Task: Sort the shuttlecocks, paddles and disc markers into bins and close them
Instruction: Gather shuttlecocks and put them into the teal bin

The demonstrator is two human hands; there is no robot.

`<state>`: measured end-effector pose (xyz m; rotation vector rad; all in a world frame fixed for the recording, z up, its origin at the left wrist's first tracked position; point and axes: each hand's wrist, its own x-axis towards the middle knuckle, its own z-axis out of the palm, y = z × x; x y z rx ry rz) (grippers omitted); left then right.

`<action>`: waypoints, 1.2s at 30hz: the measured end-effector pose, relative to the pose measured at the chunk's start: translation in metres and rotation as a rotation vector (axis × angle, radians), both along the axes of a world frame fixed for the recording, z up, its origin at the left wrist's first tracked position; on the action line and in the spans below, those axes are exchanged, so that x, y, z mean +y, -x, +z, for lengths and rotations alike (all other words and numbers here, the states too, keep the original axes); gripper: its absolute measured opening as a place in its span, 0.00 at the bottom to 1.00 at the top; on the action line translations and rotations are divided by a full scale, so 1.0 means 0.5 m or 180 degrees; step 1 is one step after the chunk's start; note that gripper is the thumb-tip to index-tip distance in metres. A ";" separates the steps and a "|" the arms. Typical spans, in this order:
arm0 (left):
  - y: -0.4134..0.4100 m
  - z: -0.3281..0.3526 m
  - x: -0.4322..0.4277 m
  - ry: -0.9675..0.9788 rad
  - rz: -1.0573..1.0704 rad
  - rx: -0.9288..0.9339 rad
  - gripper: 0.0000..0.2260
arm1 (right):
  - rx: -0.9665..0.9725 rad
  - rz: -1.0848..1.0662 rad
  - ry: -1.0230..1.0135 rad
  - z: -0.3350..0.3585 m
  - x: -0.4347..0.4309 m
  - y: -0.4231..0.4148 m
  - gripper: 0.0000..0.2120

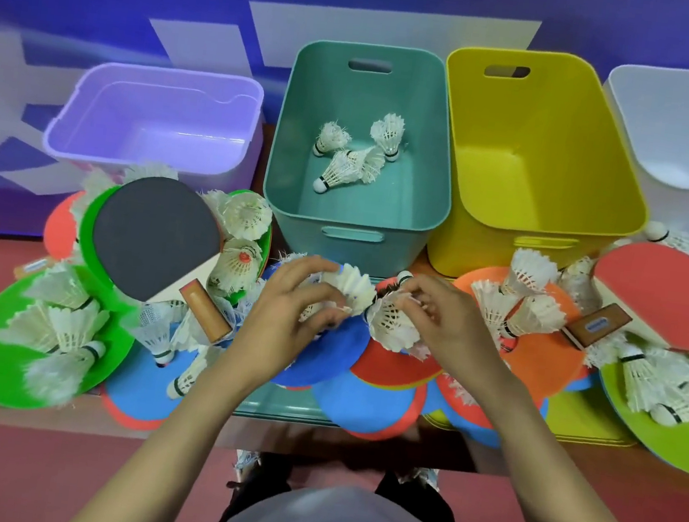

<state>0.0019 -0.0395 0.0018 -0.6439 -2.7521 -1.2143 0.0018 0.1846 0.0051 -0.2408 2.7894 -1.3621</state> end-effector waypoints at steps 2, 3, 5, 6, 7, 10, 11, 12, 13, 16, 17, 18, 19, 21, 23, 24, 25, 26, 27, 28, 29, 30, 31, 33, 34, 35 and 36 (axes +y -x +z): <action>0.006 0.025 0.004 -0.0168 0.0092 0.0132 0.03 | 0.0116 -0.0041 0.0163 0.026 -0.004 0.010 0.02; 0.010 0.039 0.007 -0.0241 0.0125 0.0211 0.04 | 0.0147 -0.0073 0.0281 0.040 -0.006 0.017 0.02; 0.022 0.064 0.013 -0.0343 0.0173 0.0411 0.06 | 0.0216 -0.0137 0.0466 0.072 -0.011 0.037 0.02; 0.030 0.077 0.016 -0.0381 0.0211 0.0519 0.06 | 0.0268 -0.0164 0.0493 0.087 -0.014 0.049 0.02; 0.038 0.089 0.019 -0.0424 0.0261 0.0602 0.05 | 0.0328 -0.0193 0.0490 0.101 -0.016 0.062 0.02; 0.072 0.118 0.027 -0.0570 0.0452 0.0667 0.04 | 0.0544 -0.0358 0.0388 0.131 -0.019 0.108 0.01; 0.086 0.124 0.029 -0.0571 0.0531 0.0691 0.04 | 0.0635 -0.0413 0.0363 0.138 -0.019 0.126 0.01; 0.100 0.128 0.029 -0.0539 0.0616 0.0735 0.04 | 0.0728 -0.0460 0.0339 0.145 -0.020 0.143 0.02; 0.117 0.132 0.030 -0.0494 0.0696 0.0778 0.04 | 0.0818 -0.0508 0.0293 0.150 -0.020 0.161 0.02; 0.174 0.139 0.029 -0.0249 0.0789 0.0698 0.04 | 0.1015 -0.0659 0.0067 0.158 -0.019 0.219 0.04; 0.197 0.138 0.027 -0.0073 0.0758 0.0577 0.04 | 0.1040 -0.0694 -0.0004 0.158 -0.019 0.239 0.04; 0.220 0.136 0.027 0.0150 0.0709 0.0417 0.03 | 0.1049 -0.0716 -0.0090 0.156 -0.020 0.259 0.04; 0.243 0.133 0.026 0.0403 0.0646 0.0241 0.03 | 0.1049 -0.0734 -0.0205 0.154 -0.019 0.280 0.05; 0.286 0.125 0.027 0.0981 0.0495 -0.0087 0.04 | 0.0990 -0.0772 -0.0446 0.146 -0.019 0.321 0.05; 0.324 0.116 0.034 0.1589 0.0354 -0.0384 0.05 | 0.0761 -0.0793 -0.0482 0.136 -0.020 0.359 0.06; 0.343 0.110 0.039 0.1880 0.0288 -0.0504 0.06 | 0.0630 -0.0777 -0.0471 0.132 -0.021 0.377 0.06; 0.360 0.104 0.045 0.2174 0.0218 -0.0619 0.08 | 0.0521 -0.0748 -0.0507 0.125 -0.023 0.395 0.06; 0.376 0.096 0.050 0.2480 0.0135 -0.0740 0.09 | 0.0430 -0.0706 -0.0609 0.117 -0.025 0.413 0.06; 0.390 0.087 0.055 0.2792 0.0027 -0.0881 0.10 | 0.0342 -0.0653 -0.0763 0.108 -0.027 0.433 0.07; 0.401 0.077 0.059 0.3108 -0.0113 -0.1034 0.11 | 0.0260 -0.0593 -0.0957 0.100 -0.031 0.451 0.07; 0.411 0.067 0.062 0.3401 -0.0286 -0.1188 0.12 | 0.0185 -0.0523 -0.1178 0.092 -0.035 0.469 0.07; 0.418 0.059 0.065 0.3636 -0.0472 -0.1316 0.12 | 0.0116 -0.0434 -0.1416 0.084 -0.041 0.485 0.07; 0.424 0.052 0.067 0.3803 -0.0632 -0.1405 0.13 | 0.0056 -0.0328 -0.1662 0.076 -0.046 0.500 0.08; 0.434 0.042 0.070 0.3930 -0.0803 -0.1462 0.13 | -0.0042 -0.0112 -0.2182 0.066 -0.055 0.526 0.10; 0.440 0.037 0.069 0.3929 -0.0825 -0.1469 0.13 | -0.0088 -0.0024 -0.2428 0.063 -0.059 0.537 0.12; 0.445 0.033 0.068 0.3929 -0.0821 -0.1467 0.13 | -0.0132 0.0033 -0.2634 0.059 -0.062 0.547 0.13; 0.449 0.030 0.067 0.3923 -0.0797 -0.1459 0.12 | -0.0162 0.0061 -0.2793 0.057 -0.065 0.556 0.14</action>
